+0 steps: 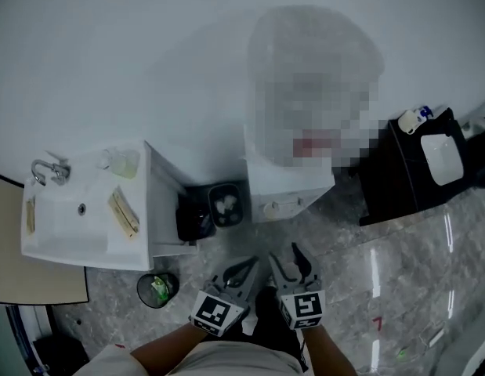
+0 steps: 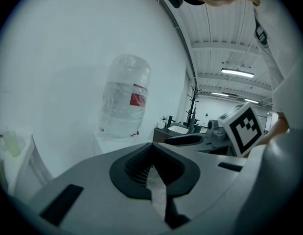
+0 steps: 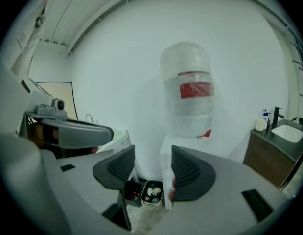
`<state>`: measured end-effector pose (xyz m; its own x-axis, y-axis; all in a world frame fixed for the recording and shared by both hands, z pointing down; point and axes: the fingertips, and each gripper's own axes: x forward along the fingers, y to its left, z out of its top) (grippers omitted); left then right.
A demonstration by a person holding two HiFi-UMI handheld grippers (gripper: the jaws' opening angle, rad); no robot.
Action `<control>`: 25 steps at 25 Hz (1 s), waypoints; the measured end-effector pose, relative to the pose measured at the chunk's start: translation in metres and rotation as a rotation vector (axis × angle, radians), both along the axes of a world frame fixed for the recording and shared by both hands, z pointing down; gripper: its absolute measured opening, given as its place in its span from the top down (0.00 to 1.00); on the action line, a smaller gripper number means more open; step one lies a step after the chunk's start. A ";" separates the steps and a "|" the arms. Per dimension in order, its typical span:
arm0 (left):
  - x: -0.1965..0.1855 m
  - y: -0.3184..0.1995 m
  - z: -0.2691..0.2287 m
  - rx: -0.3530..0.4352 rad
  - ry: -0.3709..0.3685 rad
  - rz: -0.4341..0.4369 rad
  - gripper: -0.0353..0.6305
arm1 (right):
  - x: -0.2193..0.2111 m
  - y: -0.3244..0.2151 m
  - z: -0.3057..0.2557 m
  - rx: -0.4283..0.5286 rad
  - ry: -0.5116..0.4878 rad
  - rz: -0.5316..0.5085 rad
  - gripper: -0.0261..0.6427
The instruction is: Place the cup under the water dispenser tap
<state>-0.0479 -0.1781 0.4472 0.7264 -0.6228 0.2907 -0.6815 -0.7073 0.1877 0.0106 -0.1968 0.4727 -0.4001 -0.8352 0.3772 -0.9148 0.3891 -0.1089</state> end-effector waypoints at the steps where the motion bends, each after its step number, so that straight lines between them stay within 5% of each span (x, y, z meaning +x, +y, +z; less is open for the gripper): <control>1: 0.000 0.007 -0.011 0.004 0.003 0.005 0.94 | 0.001 0.009 -0.015 0.006 0.003 0.013 0.64; 5: 0.000 0.029 -0.049 0.020 0.032 0.029 0.94 | 0.001 0.036 -0.064 0.032 -0.014 0.051 0.84; 9: 0.004 0.040 -0.076 0.059 0.061 0.045 0.94 | -0.001 0.052 -0.086 0.036 -0.007 0.073 0.93; 25: -0.010 0.050 -0.104 0.113 0.054 0.038 0.94 | -0.024 0.067 -0.110 0.065 0.005 0.045 0.94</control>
